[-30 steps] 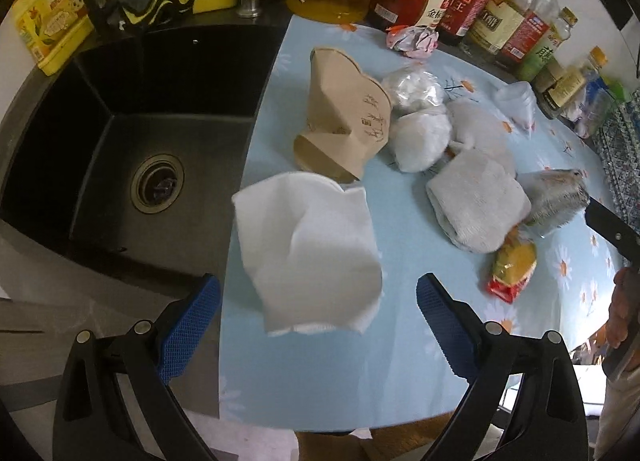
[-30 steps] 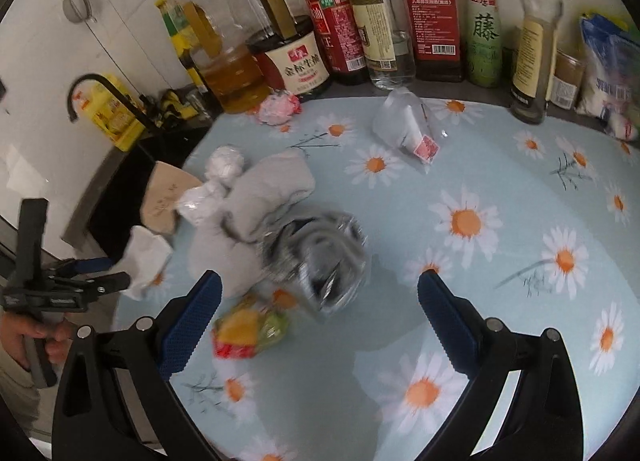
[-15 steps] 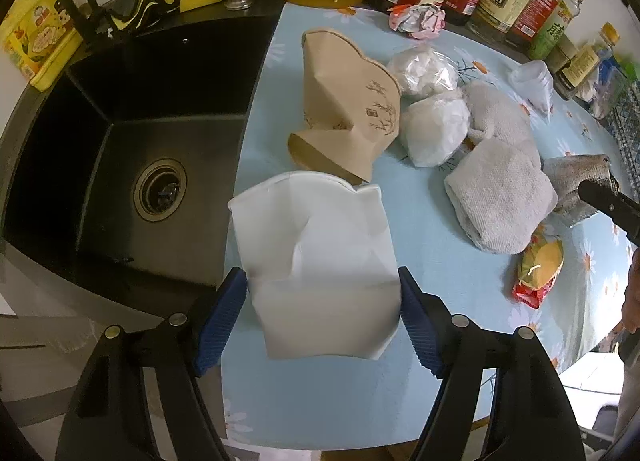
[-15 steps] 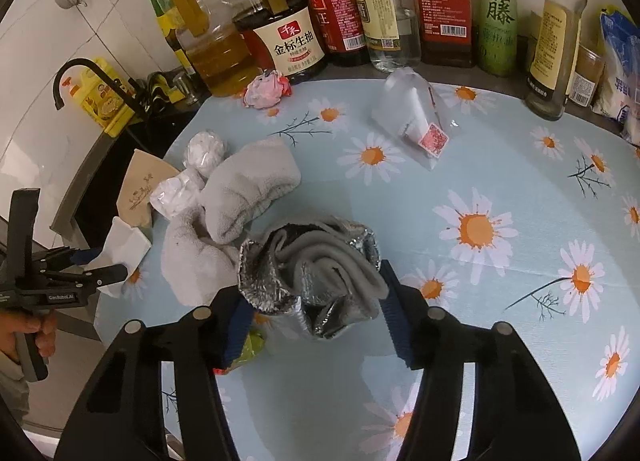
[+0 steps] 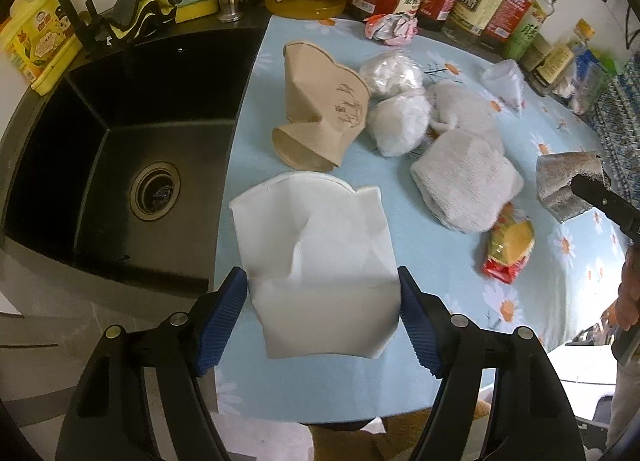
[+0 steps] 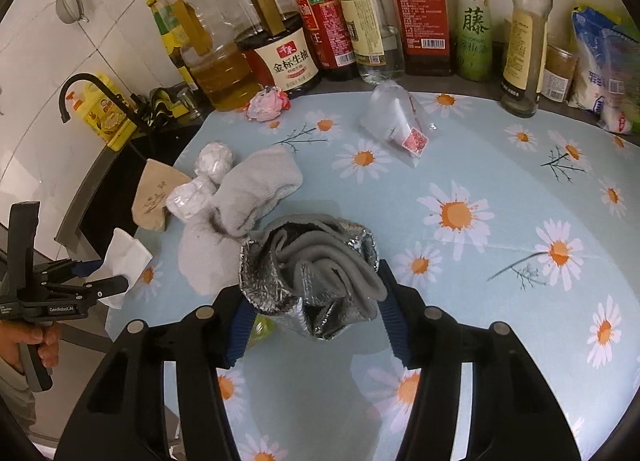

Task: Collect trash
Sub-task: 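Carry the white cup and foil packet down toward the black trash bin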

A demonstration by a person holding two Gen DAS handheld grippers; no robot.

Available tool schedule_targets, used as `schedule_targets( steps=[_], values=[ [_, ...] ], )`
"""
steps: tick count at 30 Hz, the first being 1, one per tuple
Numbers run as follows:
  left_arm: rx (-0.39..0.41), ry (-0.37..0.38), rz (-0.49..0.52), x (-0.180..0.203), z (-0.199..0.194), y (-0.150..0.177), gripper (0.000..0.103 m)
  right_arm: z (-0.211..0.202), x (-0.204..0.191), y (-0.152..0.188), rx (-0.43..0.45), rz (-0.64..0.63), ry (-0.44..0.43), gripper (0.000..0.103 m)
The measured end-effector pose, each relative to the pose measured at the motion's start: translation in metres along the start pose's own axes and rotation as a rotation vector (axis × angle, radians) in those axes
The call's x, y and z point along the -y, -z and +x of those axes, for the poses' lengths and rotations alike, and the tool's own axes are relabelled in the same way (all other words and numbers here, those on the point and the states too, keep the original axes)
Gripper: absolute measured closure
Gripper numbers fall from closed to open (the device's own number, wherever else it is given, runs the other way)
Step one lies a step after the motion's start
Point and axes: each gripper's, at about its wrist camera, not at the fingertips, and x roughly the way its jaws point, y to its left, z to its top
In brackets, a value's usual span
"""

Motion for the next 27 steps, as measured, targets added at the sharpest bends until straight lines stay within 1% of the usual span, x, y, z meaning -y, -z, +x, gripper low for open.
schedule_targets(
  steps=[8,15,18,21,27],
  values=[
    [0.039,0.053,0.018,0.004,-0.022,0.026,0.031,-0.028,-0.019,0.023,0.028,0.004,0.029,0.047],
    [0.062,0.104,0.042,0.005,-0.039,0.057,0.031,-0.048,-0.044,0.054,0.040,0.010,0.035,0.047],
    [0.063,0.122,0.056,0.005,-0.044,0.071,0.031,-0.053,-0.056,0.070,0.038,0.017,0.025,0.047],
    [0.062,0.140,0.068,0.006,-0.049,0.086,0.031,-0.054,-0.071,0.086,0.030,0.018,-0.007,0.047],
    [0.052,0.180,0.087,0.006,-0.056,0.116,0.031,-0.052,-0.103,0.116,0.006,0.008,-0.044,0.047]
  ],
)
